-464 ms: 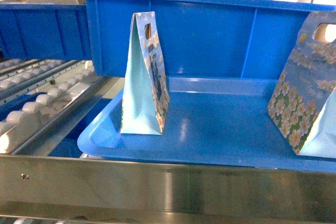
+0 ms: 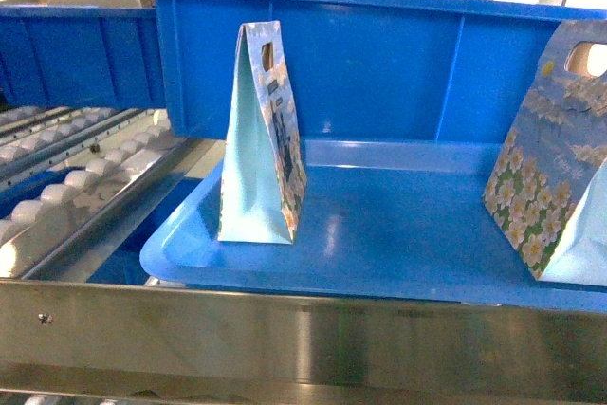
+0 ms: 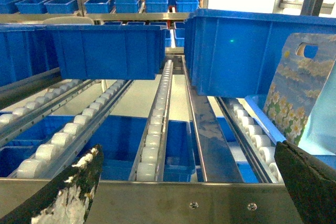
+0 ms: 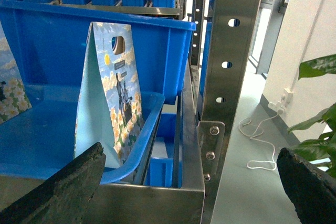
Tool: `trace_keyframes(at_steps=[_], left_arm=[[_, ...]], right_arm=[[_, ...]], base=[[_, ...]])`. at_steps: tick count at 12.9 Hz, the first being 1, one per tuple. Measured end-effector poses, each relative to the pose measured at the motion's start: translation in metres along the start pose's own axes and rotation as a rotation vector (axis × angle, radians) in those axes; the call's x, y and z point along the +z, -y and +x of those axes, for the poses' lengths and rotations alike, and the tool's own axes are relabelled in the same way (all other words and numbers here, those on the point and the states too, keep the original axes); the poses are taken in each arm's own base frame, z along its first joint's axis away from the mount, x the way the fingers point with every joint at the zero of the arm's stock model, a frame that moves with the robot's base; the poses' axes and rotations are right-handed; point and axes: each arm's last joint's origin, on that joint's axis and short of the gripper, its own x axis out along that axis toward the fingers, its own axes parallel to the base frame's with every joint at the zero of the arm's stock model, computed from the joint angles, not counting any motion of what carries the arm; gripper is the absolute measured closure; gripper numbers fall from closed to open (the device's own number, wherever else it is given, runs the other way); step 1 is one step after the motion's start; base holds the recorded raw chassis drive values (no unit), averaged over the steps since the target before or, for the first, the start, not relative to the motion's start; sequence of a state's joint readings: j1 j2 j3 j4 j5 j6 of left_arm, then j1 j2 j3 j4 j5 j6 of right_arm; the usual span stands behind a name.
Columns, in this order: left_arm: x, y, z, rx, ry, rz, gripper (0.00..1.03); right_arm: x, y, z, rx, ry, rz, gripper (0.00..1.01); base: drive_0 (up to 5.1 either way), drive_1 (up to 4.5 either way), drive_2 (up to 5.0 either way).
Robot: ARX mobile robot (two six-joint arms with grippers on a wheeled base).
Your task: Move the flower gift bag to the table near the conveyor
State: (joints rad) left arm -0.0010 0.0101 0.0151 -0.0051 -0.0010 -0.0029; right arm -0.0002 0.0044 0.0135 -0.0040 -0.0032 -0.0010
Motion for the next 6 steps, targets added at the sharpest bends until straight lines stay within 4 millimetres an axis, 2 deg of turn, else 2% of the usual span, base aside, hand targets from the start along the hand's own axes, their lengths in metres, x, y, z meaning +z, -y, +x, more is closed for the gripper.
trace_keyframes(at_steps=[6], left_arm=[[0.0004, -0.0001, 0.0001, 0.0, 0.003, 0.0, 0.05]], right_arm=[[0.0038, -0.0013, 0.0012, 0.006, 0.036, -0.012, 0.03]], base=[[0.0, 0.0, 0.0]])
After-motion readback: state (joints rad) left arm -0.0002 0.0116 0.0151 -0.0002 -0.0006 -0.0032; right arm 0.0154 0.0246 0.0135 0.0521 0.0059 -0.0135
